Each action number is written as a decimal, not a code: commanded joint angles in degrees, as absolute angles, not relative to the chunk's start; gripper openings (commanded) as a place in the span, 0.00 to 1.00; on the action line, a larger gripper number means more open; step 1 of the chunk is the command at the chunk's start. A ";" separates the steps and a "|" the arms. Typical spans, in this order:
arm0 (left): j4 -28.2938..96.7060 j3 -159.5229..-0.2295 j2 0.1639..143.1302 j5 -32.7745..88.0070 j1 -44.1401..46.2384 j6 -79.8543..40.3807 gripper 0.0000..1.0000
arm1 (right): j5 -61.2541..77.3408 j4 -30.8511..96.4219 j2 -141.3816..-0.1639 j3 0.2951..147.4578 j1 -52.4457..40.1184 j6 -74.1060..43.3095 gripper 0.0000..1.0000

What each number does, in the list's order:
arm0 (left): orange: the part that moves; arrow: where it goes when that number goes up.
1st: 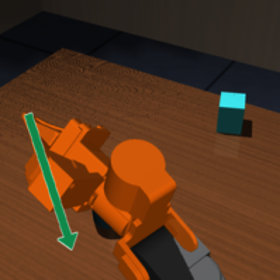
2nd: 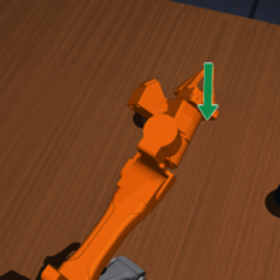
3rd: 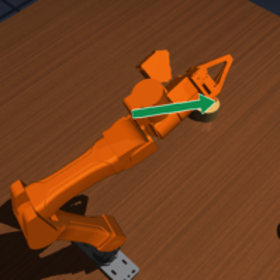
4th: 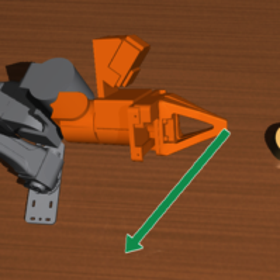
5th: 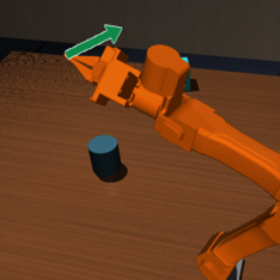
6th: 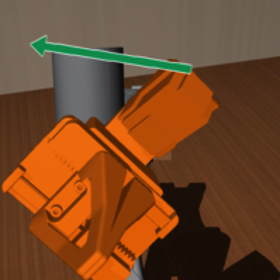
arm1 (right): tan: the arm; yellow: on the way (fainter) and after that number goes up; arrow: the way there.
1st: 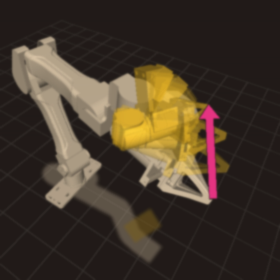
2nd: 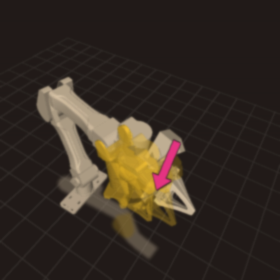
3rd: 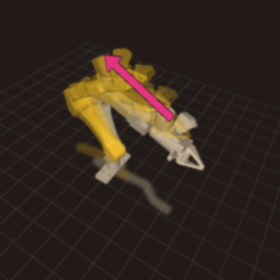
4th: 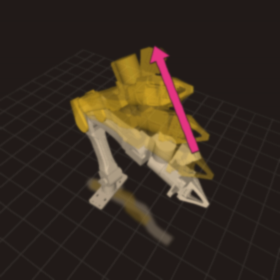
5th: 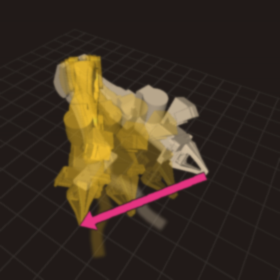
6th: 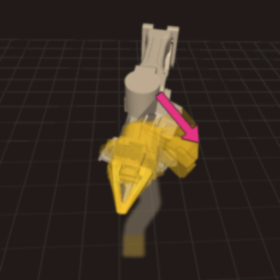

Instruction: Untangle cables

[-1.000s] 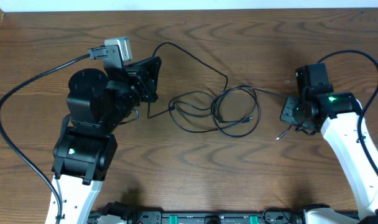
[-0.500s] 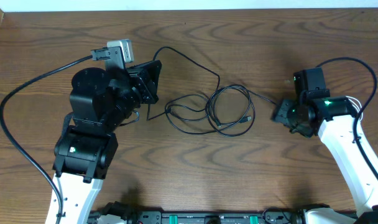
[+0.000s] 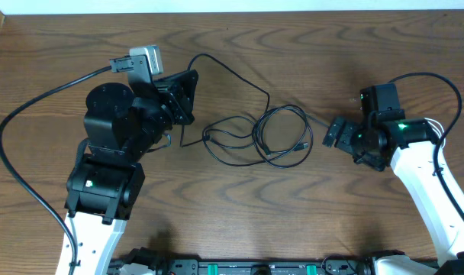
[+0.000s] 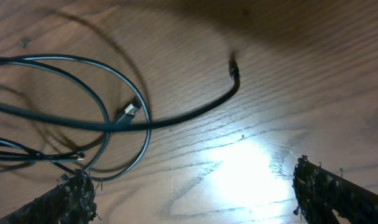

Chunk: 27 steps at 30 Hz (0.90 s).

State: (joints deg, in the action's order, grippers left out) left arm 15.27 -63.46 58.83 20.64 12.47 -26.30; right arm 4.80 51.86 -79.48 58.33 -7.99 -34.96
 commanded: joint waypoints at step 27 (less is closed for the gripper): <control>7.27 -65.12 58.83 19.44 12.12 -44.97 0.08 | 12.23 36.25 -79.46 53.21 -23.00 -35.20 0.99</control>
State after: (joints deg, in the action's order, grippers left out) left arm 7.46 -63.46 58.83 20.23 12.43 -42.57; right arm 12.21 37.26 -79.48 53.87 -22.09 -34.96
